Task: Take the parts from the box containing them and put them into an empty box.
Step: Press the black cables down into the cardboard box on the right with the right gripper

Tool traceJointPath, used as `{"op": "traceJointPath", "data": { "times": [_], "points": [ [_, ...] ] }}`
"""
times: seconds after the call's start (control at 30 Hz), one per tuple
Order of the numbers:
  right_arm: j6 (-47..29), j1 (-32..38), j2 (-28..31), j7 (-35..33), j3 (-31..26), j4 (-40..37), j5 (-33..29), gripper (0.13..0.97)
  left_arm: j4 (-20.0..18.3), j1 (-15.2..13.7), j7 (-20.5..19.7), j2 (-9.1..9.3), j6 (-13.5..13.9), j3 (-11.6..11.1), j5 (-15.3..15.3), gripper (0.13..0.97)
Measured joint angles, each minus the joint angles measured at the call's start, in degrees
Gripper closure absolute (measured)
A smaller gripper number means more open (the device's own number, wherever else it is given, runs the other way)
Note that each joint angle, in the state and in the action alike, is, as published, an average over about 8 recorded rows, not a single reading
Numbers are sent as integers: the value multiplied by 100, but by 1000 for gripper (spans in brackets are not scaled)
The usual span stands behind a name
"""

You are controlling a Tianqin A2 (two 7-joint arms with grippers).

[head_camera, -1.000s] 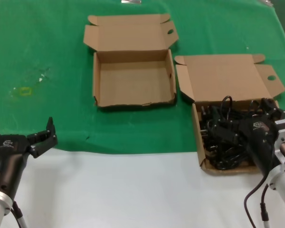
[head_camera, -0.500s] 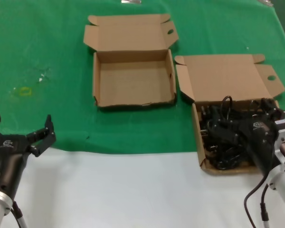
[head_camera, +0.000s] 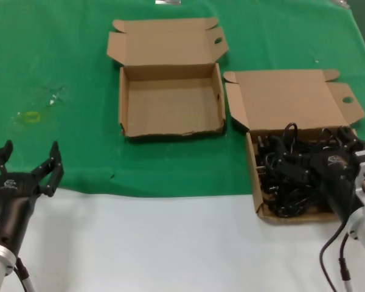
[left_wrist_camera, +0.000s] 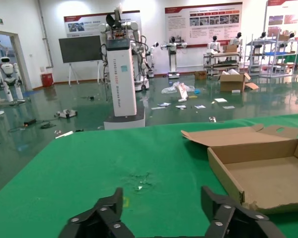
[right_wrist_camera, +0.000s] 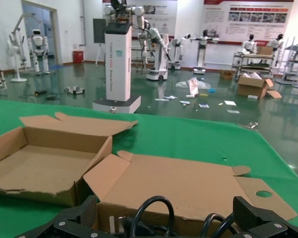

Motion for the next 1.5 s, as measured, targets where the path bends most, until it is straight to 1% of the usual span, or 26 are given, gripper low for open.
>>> {"op": "traceJointPath", "data": {
  "times": [0.07,0.33,0.37,0.53,0.63,0.7,0.77,0.9,1.03,1.1,1.27,1.5],
  "points": [
    [-6,9,112,25,-46,14,37,129,0,0,0,0,0,0,0,426],
    [-14,105,767,148,-391,189,227,129,0,0,0,0,0,0,0,651],
    [-8,133,876,168,-470,215,265,129,0,0,0,0,0,0,0,651],
    [-24,347,1479,297,-986,333,442,129,0,0,0,0,0,0,0,759],
    [-171,544,1895,453,-1353,388,472,129,0,0,0,0,0,0,0,824],
    [-352,699,2181,598,-1587,417,437,129,0,0,0,0,0,0,0,824],
    [-596,864,2445,764,-1776,432,356,129,0,0,0,0,0,0,0,824],
    [-1211,1205,2852,1044,-1990,397,118,129,0,0,0,0,0,0,0,874],
    [-1937,1582,3090,1162,-2053,255,-141,129,0,0,0,0,0,0,0,925],
    [-2328,1792,3163,1156,-2066,159,-274,129,0,0,0,0,0,0,0,928],
    [-3316,2365,3246,968,-2110,-124,-605,129,0,0,0,0,0,0,0,946],
    [-4707,3216,3176,328,-2270,-668,-1036,129,0,0,-1,0,0,0,0,953]
  ]
}}
